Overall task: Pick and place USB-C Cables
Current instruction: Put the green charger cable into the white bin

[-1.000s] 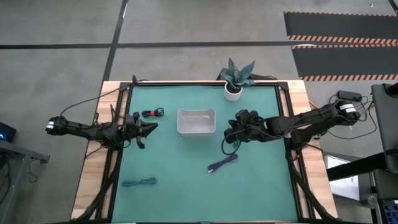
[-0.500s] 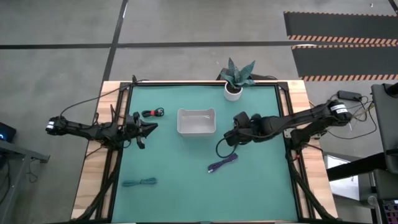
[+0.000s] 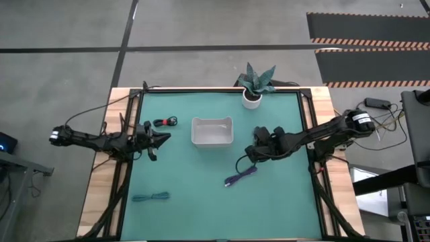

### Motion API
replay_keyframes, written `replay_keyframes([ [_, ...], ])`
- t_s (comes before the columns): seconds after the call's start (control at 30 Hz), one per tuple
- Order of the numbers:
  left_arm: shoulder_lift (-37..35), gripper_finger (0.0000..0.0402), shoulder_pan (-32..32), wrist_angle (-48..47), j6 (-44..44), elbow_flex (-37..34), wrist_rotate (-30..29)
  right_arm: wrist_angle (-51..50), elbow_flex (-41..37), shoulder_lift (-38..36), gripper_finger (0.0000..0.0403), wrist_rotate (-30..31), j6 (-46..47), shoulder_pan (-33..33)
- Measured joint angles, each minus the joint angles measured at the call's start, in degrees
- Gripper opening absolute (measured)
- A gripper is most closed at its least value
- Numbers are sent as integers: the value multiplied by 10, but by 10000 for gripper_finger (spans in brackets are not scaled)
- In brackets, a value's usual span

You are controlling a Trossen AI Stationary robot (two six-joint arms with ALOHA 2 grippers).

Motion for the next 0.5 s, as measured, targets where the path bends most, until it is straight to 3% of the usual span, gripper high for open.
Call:
replay_keyframes([
  [0.3, 2, 6, 0, 0, 0, 0, -10, -1, -30, 0, 14, -15, 71, -42],
  [0.5, 3, 6, 0, 0, 0, 0, -10, -2, -28, -2, 60, -17, 71, -49],
])
